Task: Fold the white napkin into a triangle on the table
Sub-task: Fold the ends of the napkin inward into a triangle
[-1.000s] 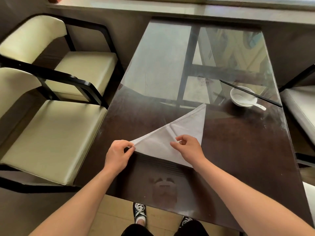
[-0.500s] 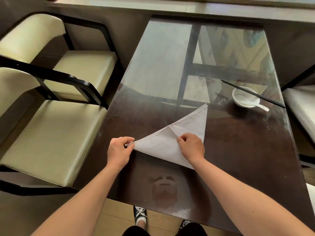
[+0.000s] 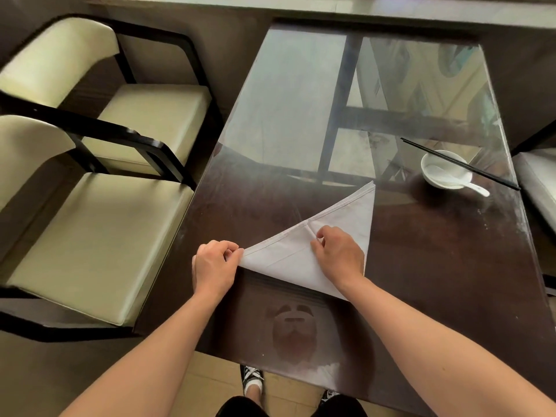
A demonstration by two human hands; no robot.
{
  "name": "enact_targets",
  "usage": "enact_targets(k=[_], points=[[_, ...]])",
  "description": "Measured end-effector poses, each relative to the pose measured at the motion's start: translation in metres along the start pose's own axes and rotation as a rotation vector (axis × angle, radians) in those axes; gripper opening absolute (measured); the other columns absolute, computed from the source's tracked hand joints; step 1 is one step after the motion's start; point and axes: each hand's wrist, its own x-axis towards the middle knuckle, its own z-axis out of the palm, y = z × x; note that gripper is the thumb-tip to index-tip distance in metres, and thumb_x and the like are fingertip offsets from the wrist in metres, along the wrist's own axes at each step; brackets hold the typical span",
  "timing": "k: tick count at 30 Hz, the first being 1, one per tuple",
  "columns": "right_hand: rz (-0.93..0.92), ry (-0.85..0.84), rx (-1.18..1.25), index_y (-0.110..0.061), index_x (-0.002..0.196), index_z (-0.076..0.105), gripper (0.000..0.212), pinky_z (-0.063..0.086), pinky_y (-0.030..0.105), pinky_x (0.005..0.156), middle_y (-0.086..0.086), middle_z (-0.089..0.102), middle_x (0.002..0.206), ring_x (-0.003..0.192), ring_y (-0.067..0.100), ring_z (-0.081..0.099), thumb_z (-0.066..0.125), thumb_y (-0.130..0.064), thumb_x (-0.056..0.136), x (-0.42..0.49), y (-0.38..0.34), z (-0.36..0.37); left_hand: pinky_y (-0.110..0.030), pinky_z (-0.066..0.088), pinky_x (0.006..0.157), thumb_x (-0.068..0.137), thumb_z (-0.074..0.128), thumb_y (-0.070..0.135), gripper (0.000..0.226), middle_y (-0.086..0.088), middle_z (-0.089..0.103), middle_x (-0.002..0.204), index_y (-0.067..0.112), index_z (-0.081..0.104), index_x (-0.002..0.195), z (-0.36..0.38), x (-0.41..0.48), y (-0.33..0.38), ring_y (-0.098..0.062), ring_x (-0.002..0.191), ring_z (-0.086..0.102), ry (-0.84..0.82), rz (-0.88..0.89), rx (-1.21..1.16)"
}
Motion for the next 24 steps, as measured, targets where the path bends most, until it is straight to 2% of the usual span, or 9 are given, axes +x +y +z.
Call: enact_targets(k=[4,7,9,13,18,24], points=[[-0.025,0.019,-0.012,-0.02,0.096,0.063,0.022,0.039,0.032,0.061,-0.001,0.065,0.095,0.092,0.025,0.059,0.061,-0.041,0.091,0.005,-0.005,0.003,-0.041,0.043,0.084,0.082,0.075,0.044,0.02,0.007,0.06,0.086,0.027,0.075,0.093,0.001,-0.007,-0.004,-0.017,0.09,0.051,-0.026,0.094,0.044],[-0.026,0.008,-0.025,-0.021,0.101,0.067,0.026,0.04,0.033,0.065,-0.001,0.065,0.101,0.102,0.023,0.056,0.061,-0.045,0.091,0.013,-0.012,0.004,-0.042,0.044,0.083,0.08,0.079,0.039,0.021,0.006,0.058,0.086,0.023,0.077,0.093,0.0,-0.005,-0.007,-0.018,0.091,0.05,-0.032,0.093,0.046],[-0.013,-0.006,-0.01,-0.021,0.098,0.07,0.023,0.039,0.032,0.066,-0.001,0.066,0.101,0.104,0.023,0.056,0.061,-0.041,0.091,0.019,-0.017,0.004,-0.042,0.045,0.082,0.081,0.079,0.033,0.017,0.005,0.057,0.086,0.02,0.078,0.092,-0.001,-0.003,-0.009,-0.019,0.091,0.049,-0.033,0.077,0.053],[0.039,-0.031,0.014,-0.02,0.089,0.073,0.019,0.042,0.031,0.065,0.001,0.069,0.099,0.101,0.025,0.06,0.06,-0.033,0.094,0.027,-0.021,0.004,-0.037,0.041,0.081,0.086,0.074,0.029,0.011,0.005,0.056,0.087,0.018,0.076,0.086,-0.002,0.001,-0.013,-0.018,0.09,0.047,-0.058,0.088,0.139],[0.094,-0.033,0.075,-0.02,0.085,0.072,0.021,0.046,0.033,0.066,0.001,0.071,0.094,0.094,0.026,0.063,0.058,-0.032,0.095,0.028,-0.021,0.006,-0.036,0.041,0.077,0.089,0.07,0.03,0.013,0.006,0.057,0.082,0.021,0.069,0.08,-0.003,0.005,-0.01,-0.02,0.087,0.05,-0.062,0.111,0.183],[0.121,0.008,0.054,-0.021,0.082,0.069,0.023,0.039,0.03,0.062,0.001,0.069,0.089,0.088,0.025,0.062,0.057,-0.035,0.096,0.029,-0.021,0.009,-0.039,0.041,0.076,0.085,0.074,0.034,0.01,0.007,0.057,0.077,0.026,0.071,0.08,-0.005,0.009,-0.017,-0.019,0.083,0.049,-0.039,0.053,0.106]])
